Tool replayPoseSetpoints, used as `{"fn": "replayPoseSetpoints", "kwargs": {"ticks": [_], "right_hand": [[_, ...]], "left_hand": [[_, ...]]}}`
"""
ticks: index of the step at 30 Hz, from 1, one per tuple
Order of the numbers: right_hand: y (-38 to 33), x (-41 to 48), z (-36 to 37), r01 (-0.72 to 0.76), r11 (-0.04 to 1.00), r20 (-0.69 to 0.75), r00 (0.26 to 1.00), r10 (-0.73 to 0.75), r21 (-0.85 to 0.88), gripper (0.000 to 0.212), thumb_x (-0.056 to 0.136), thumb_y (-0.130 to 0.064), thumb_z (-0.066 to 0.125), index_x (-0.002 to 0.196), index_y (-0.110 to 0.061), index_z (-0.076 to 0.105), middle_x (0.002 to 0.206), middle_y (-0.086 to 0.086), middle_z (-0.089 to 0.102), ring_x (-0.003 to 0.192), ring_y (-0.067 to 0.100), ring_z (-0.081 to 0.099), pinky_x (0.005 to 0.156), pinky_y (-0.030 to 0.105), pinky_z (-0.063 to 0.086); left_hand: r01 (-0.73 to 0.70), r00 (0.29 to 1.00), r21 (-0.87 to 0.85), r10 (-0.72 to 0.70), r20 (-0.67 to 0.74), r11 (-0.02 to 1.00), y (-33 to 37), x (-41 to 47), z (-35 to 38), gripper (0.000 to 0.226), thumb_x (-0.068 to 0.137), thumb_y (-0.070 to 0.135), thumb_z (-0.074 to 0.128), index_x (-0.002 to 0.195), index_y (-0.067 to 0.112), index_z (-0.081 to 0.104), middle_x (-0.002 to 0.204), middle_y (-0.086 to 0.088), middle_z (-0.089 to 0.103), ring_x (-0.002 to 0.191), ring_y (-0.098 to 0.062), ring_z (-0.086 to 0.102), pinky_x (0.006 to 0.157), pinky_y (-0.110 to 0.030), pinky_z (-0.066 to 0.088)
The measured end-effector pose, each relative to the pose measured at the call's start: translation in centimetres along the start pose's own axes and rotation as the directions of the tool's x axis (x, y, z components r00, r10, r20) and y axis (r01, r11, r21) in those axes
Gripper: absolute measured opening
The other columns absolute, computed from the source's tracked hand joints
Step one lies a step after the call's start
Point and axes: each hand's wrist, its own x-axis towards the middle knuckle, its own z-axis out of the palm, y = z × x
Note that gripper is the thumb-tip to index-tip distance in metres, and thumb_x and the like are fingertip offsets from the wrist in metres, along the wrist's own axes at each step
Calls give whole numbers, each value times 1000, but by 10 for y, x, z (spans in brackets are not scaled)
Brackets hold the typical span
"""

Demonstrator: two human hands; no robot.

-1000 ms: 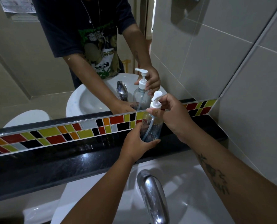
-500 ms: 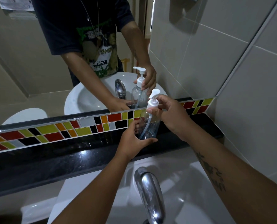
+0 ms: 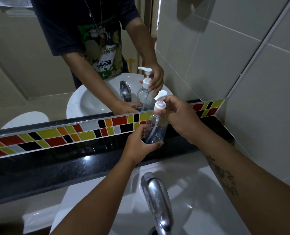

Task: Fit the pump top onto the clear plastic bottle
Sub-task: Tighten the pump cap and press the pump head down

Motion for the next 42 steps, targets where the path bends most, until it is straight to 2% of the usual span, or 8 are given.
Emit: {"fn": "replayPoseSetpoints", "kwargs": {"ticks": [4, 9, 15, 19, 30, 34, 39, 42], "right_hand": [[-2, -1, 1, 1, 1000, -10, 1000, -1, 6, 27, 86, -23, 70, 112, -25, 61, 106, -8, 68, 98, 4, 62, 78, 21, 49], [-4, -2, -2, -18, 999, 113, 994, 14, 35, 30, 91, -17, 64, 117, -31, 60, 107, -10, 66, 100, 1, 59, 75, 18, 47], [-2, 0, 0, 3, 1000, 39, 999, -2, -14, 35, 87, -18, 68, 121, -24, 61, 110, -8, 67, 100, 2, 59, 84, 22, 48], [-2, 1, 4, -5, 1000, 10, 1000, 5, 2, 35, 87, -19, 69, 121, -23, 60, 109, -9, 67, 98, 0, 60, 78, 19, 47], [2, -3, 16, -8, 1000, -89, 996, 8, 0, 29, 86, -22, 70, 112, -22, 58, 109, -6, 67, 100, 7, 63, 88, 35, 55], [0, -4, 18, 3, 1000, -121, 993, -4, -2, 28, 86, -22, 70, 112, -22, 58, 109, -4, 67, 99, 9, 63, 87, 34, 55], [2, -2, 10, -39, 999, -29, 999, 40, 29, 37, 84, -24, 72, 119, -25, 60, 114, -3, 68, 107, 13, 63, 92, 39, 54], [3, -4, 0, -37, 999, 38, 999, 36, 35, 68, 75, -21, 81, 135, -29, 50, 131, -4, 62, 124, 14, 55, 104, 40, 47]], "left_hand": [[-1, 1000, 3, 1, 5, 1000, 0, 1, 0, 64, 70, 28, 94, 121, 34, 56, 112, 21, 64, 103, 13, 60, 77, 0, 47], [-2, 1000, -10, 2, 1, 1000, 0, 2, 0, 65, 69, 28, 95, 122, 33, 56, 114, 19, 65, 105, 11, 61, 79, -1, 48], [-10, 1000, -7, 10, -5, 1000, -1, 2, 0, 64, 70, 30, 94, 123, 30, 58, 118, 15, 67, 110, 3, 64, 81, -4, 51], [-6, 1000, -17, 6, -1, 1000, -1, 2, 0, 62, 71, 28, 93, 123, 26, 59, 119, 13, 68, 109, 3, 64, 81, -5, 51], [-13, 1000, -19, 13, 3, 1000, -3, 3, 0, 60, 71, 27, 94, 121, 24, 60, 118, 11, 69, 109, -1, 66, 88, -18, 56], [-17, 1000, -8, 17, -17, 1000, -3, 3, 1, 59, 69, 28, 95, 118, 22, 62, 113, 12, 71, 104, 2, 68, 84, -12, 55], [3, 1000, -5, -3, -12, 1000, -2, 1, 1, 64, 68, 29, 95, 120, 32, 58, 111, 22, 66, 103, 10, 62, 81, -5, 51], [7, 1000, 3, -7, -2, 1000, -2, 1, 1, 67, 70, 30, 94, 124, 31, 56, 114, 22, 64, 105, 11, 61, 83, -4, 50]]}}
